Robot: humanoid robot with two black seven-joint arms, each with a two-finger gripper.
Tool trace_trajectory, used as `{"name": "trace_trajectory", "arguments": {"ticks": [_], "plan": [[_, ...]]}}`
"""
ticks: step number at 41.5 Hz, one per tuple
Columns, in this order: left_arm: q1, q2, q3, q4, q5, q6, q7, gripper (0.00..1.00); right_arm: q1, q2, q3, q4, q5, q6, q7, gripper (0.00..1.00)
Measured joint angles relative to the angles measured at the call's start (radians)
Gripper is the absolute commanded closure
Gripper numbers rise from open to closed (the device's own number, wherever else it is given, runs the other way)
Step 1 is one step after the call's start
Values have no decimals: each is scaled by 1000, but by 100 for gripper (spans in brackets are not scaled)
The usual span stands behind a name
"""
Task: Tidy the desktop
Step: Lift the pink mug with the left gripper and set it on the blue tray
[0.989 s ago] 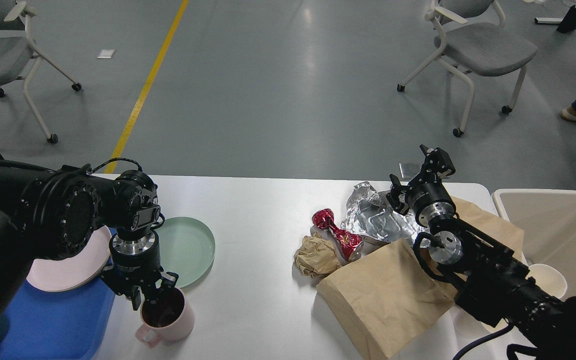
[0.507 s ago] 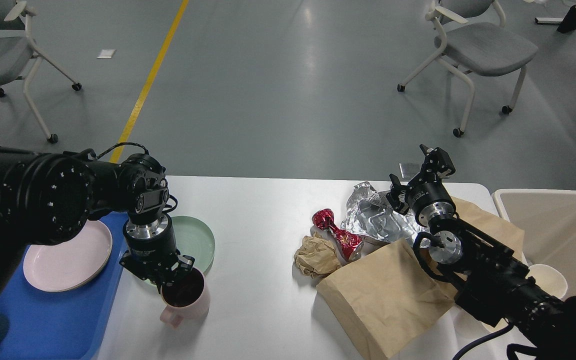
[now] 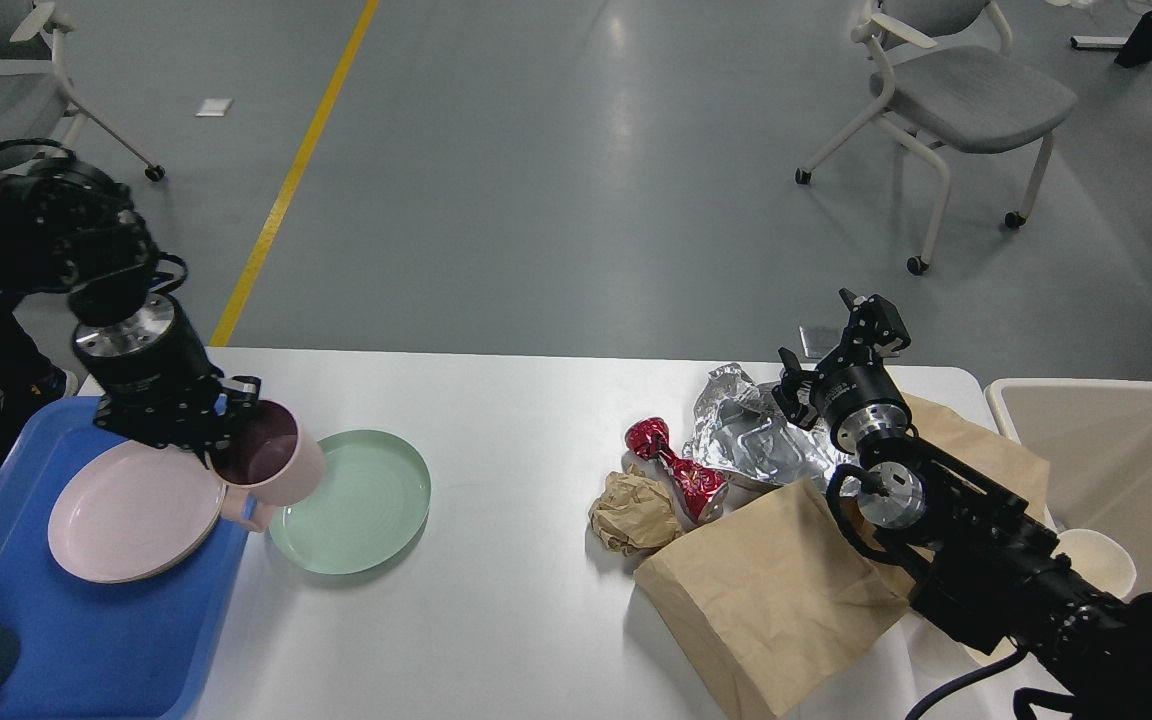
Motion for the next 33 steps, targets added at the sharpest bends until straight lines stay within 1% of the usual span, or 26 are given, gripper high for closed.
{"name": "trace_trajectory", "arguments": {"ticks": [8,14,22,33], "plan": [[80,203,10,5,0,0,1,100,0,0,0,0,0,0,0,0],[140,299,15,9,1,0,5,100,0,0,0,0,0,0,0,0],[248,329,13,17,12,0,6,100,1,0,0,0,0,0,0,0],[332,318,-4,56,14,0,1,100,1,0,0,0,0,0,0,0]]}}
